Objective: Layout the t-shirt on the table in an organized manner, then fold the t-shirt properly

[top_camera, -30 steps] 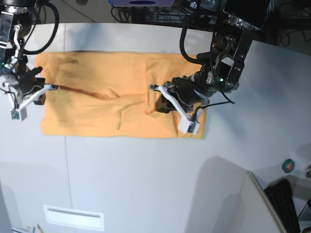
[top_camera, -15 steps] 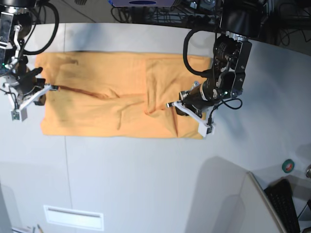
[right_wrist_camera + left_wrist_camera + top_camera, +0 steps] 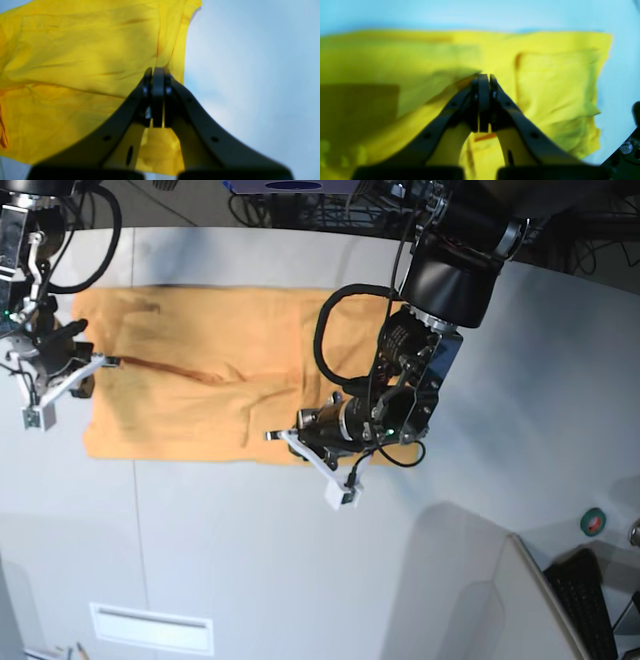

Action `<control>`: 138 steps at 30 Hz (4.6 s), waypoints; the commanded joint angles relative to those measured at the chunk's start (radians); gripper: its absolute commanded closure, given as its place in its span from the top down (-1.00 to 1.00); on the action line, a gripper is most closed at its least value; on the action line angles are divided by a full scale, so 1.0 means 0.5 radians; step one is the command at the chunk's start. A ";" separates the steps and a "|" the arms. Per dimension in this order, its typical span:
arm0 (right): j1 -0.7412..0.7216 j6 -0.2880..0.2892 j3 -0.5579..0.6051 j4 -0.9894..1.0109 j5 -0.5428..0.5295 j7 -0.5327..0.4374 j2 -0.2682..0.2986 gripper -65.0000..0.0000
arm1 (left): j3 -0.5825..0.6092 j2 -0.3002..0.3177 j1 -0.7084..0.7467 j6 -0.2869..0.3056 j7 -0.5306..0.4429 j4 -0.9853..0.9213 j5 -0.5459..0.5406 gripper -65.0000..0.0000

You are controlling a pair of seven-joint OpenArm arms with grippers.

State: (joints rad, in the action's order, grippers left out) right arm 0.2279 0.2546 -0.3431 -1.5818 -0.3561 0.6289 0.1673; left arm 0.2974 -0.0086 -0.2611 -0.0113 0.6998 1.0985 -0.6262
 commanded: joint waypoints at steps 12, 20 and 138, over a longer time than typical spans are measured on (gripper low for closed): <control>-0.049 0.005 -0.104 -0.032 -0.014 -0.041 -0.048 -1.00 | -0.087 0.319 0.361 0.009 -0.023 0.606 -0.023 -1.00; -0.141 0.315 -0.135 0.198 -0.419 0.036 -0.106 0.26 | -0.851 0.550 0.785 0.291 -0.026 0.775 -0.010 -1.00; -0.470 -0.253 1.750 -0.054 1.199 0.465 -0.615 -1.00 | -0.234 0.273 0.272 0.527 -0.640 -0.281 0.619 -1.00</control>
State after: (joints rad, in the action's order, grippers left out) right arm 0.0090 0.1268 0.5251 -1.5948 0.2520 0.8818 -0.1230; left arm 0.1768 0.1230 -0.1299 0.2661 0.3138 0.9604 -0.3443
